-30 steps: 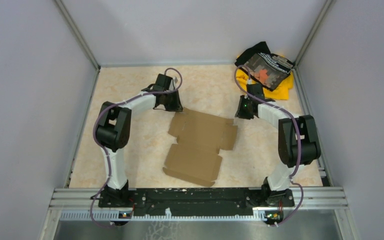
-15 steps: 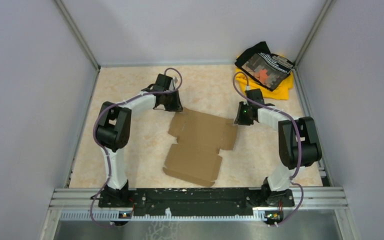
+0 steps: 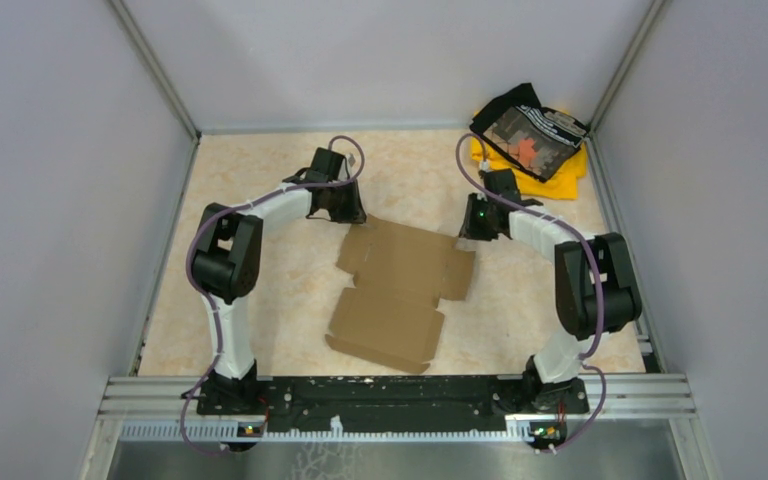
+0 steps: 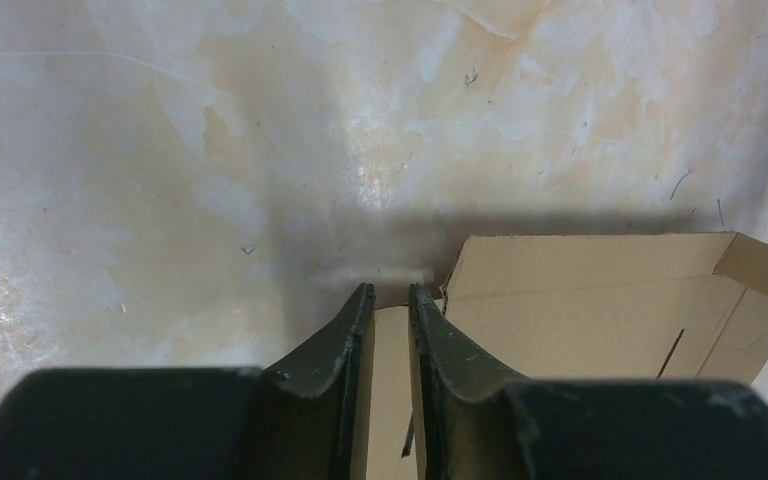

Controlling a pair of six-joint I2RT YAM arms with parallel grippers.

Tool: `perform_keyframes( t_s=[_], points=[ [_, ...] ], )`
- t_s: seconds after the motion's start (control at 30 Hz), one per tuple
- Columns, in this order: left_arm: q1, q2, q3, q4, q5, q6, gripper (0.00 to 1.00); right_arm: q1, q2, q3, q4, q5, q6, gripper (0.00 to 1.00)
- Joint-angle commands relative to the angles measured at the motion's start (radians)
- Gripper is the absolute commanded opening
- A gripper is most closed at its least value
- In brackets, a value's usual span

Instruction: Fold the paper box

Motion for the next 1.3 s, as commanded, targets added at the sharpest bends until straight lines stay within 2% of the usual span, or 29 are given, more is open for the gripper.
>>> perform_keyframes(
  t_s=[0.0, 0.4, 0.6, 0.83, 1.27],
  points=[
    [-0.004, -0.013, 0.027, -0.002, 0.011, -0.005, 0.24, 0.024, -0.005, 0.089, 0.001, 0.011, -0.006, 0.24],
    [-0.006, -0.013, 0.024, 0.004, 0.019, -0.012, 0.24, 0.051, 0.023, 0.116, -0.006, 0.016, -0.002, 0.24],
    [-0.007, -0.014, 0.018, 0.002, 0.005, -0.005, 0.24, 0.033, -0.006, 0.085, -0.011, 0.073, 0.002, 0.24],
    [-0.007, -0.015, 0.012, 0.004, 0.005, -0.002, 0.24, -0.042, -0.054, 0.038, -0.013, 0.066, -0.015, 0.24],
    [-0.007, -0.016, 0.019, 0.002, 0.003, -0.002, 0.25, -0.047, -0.044, -0.04, 0.049, -0.007, -0.01, 0.24]
  ],
)
